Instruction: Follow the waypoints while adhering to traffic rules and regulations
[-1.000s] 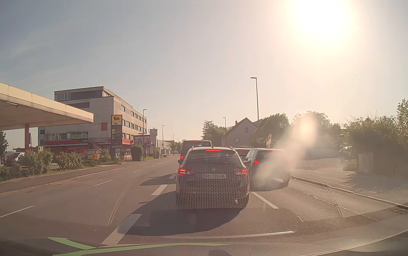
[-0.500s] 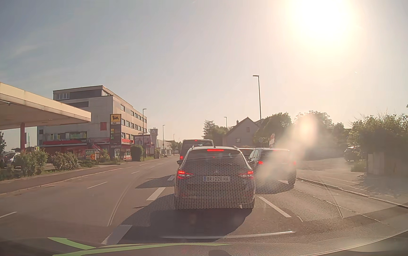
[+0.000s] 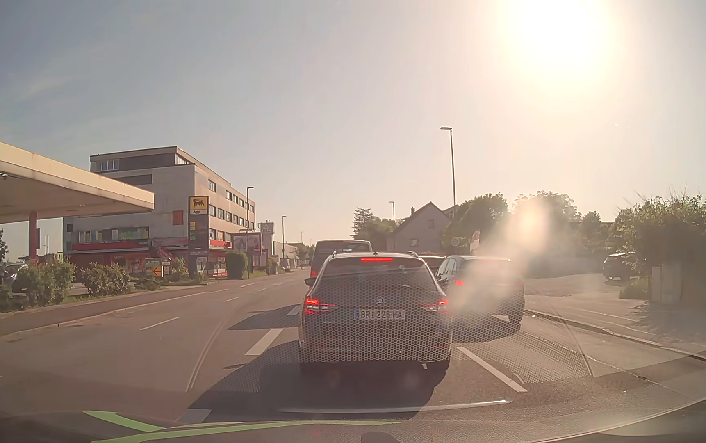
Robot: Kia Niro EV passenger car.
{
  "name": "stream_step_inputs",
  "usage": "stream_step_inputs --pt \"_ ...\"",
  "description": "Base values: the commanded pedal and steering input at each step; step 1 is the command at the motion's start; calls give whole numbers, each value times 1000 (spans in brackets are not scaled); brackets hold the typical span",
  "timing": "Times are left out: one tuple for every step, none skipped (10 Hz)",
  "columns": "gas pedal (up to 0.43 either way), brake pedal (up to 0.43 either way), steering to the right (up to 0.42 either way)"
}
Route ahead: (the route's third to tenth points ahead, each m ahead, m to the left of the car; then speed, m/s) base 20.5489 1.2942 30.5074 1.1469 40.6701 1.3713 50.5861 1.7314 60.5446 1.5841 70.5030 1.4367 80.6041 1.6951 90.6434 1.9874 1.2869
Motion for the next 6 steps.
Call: stream_step_inputs --pt "0 207 -12" --pt "0 213 -12" --pt "0 213 -11" --pt "0 213 -11" --pt "0 213 -11" --pt "0 213 -11"
